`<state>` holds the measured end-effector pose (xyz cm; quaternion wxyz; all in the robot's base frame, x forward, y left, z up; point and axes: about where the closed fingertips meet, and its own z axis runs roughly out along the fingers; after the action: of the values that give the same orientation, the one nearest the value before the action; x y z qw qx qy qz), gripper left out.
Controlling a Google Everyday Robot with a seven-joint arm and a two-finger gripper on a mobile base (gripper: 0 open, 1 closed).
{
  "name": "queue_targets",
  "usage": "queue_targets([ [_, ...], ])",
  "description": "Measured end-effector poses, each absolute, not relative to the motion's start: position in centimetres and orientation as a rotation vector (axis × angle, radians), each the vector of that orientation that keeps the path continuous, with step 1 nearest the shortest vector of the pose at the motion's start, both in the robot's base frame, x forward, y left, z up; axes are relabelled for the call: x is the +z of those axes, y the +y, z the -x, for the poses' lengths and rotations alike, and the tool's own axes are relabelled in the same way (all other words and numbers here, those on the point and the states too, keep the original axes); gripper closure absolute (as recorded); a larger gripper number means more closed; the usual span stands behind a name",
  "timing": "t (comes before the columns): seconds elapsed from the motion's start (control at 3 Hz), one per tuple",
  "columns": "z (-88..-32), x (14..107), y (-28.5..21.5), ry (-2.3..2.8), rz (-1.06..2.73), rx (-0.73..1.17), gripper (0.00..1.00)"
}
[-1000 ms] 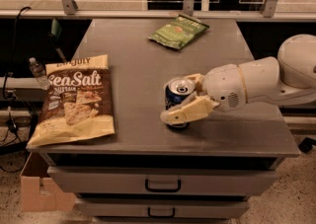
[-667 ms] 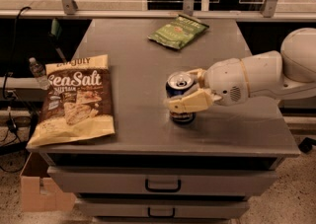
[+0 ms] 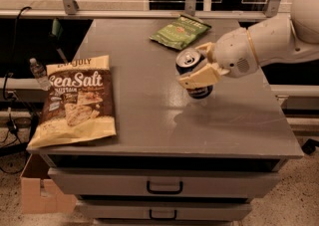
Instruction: Knock pepsi can over
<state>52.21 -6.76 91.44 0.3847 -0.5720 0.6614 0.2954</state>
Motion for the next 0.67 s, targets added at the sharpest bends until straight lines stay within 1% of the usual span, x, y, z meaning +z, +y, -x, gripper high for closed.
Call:
queue_targets([
  [0.67,-56.7,91.0,-10.0,1.876,1.646,0.378,1.0],
])
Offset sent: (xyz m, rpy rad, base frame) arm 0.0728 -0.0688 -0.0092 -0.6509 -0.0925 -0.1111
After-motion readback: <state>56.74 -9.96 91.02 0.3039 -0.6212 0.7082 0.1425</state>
